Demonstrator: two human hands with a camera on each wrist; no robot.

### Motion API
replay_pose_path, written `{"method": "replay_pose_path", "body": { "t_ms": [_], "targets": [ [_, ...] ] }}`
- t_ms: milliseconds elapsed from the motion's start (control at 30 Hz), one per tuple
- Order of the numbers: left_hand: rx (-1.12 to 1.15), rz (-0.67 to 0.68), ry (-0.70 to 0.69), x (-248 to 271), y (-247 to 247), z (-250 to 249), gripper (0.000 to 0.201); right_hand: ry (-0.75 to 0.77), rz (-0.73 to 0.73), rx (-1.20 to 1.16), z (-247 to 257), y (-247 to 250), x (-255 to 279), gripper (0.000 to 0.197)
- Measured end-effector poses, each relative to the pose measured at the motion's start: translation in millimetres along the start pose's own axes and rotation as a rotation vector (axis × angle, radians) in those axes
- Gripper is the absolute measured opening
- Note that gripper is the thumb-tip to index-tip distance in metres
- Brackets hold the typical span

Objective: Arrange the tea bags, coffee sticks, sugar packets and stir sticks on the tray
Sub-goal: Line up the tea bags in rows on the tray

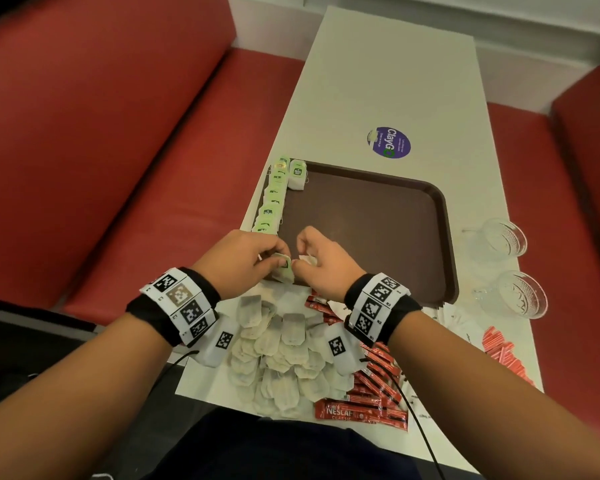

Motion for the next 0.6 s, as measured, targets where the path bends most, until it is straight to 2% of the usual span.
{"method": "replay_pose_path", "body": {
  "t_ms": [100, 167, 300, 467, 600],
  "targets": [
    [-0.009, -0.032, -0.025, -12.9, 6.3, -3.8, 0.008, 0.030, 0.012, 0.001, 1.1, 4.5, -2.7, 0.015],
    [0.011, -0.051, -0.033, -20.5, 9.9, -5.6, 0.008, 0.032, -0.008, -0.003, -1.3, 6.8, -7.0, 0.009],
    [0.040, -0.084, -0.043, -34.5, 13.2, -4.7, 0.007, 0.027, -0.072, -0.052, -8.3, 16.8, -17.0, 0.011],
    [0.041, -0.082, 0.100, -47.0, 5.0, 18.2, 0.003, -0.024, -0.110, -0.126, -17.8, 30.3, -32.5, 0.003],
    [-0.047, -0.147, 0.195, -77.0, 16.1, 46.5, 0.019, -0.092, -0.118, -0.188, -26.9, 40.3, -41.0, 0.021]
  ]
}}
Point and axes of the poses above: each hand's wrist, its own x-axis away from the middle knuckle, its own y-axis out of the back of the hand, z = x × y, the point moved 8 cm from there along -x, towards the middle knuckle, and after that the axes turned 11 degrees about -y, right-handed, at the moved point
